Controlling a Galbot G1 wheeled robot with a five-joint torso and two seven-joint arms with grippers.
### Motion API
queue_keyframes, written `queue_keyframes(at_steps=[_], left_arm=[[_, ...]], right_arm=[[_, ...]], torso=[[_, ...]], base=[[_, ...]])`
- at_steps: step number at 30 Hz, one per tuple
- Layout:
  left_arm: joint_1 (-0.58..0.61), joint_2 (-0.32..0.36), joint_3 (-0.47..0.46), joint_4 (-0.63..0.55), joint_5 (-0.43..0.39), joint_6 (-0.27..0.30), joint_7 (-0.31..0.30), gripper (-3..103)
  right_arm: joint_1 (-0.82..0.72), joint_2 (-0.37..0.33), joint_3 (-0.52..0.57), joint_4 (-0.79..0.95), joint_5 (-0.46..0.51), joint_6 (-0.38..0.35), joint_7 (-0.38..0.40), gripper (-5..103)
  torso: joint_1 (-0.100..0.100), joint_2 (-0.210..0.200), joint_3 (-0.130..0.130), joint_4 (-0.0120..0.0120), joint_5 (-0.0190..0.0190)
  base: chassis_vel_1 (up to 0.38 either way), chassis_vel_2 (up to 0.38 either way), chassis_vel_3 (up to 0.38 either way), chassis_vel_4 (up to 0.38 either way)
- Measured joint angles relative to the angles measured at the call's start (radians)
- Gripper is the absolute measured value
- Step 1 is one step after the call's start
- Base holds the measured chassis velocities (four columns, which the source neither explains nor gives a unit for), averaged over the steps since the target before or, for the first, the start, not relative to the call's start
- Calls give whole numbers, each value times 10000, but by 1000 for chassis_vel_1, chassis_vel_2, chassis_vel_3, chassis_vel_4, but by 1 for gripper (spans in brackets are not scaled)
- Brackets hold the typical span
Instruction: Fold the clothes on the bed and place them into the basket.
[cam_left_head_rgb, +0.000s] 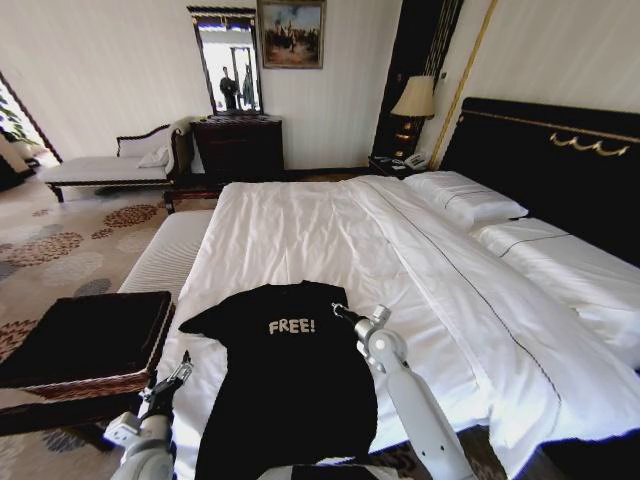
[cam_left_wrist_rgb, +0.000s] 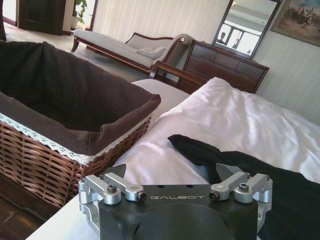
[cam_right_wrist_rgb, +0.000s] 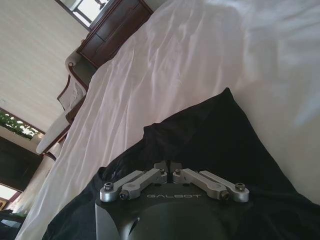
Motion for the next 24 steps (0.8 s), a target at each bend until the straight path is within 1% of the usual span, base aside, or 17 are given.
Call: queue_keyframes(at_steps=[10, 13, 14, 15, 16, 20, 22, 24], left_arm=[[24, -1, -62, -3, -43, -6, 4, 100], [27, 5, -75, 13, -68, -5, 6, 100], [28, 6, -76, 20, -71, -5, 7, 100], [28, 6, -77, 23, -74, -5, 7, 100], [28, 6, -77, 23, -74, -5, 7, 100], [31, 11, -81, 37, -85, -3, 8, 100], [29, 13, -81, 37, -87, 0, 9, 100], [13, 22, -81, 30, -95, 22, 8, 100]], right_arm=[[88, 232, -184, -395, -192, 32, 48, -1], [97, 288, -251, -475, -233, 80, 72, 15], [95, 301, -282, -477, -235, 83, 83, 15], [81, 315, -322, -467, -234, 81, 100, 20], [81, 315, -322, -467, -234, 81, 100, 20], [-75, 407, -641, -28, -132, 4, 339, 42], [-107, 415, -685, 65, -98, -16, 386, 42], [-239, 415, -791, 407, -12, -78, 482, 52]], torso=[[-2, 0, 0, 0, 1], [-2, 0, 0, 0, 1], [-2, 0, 0, 0, 0], [-1, 0, 0, 0, 1], [-1, 0, 0, 0, 1], [-2, 0, 0, 0, 1], [-2, 0, -1, 0, 1], [-2, 0, 0, 1, 1]], base=[[0, 0, 0, 0], [0, 0, 0, 0], [0, 0, 0, 0], [0, 0, 0, 0], [0, 0, 0, 0], [0, 0, 0, 0], [0, 0, 0, 0], [0, 0, 0, 0]])
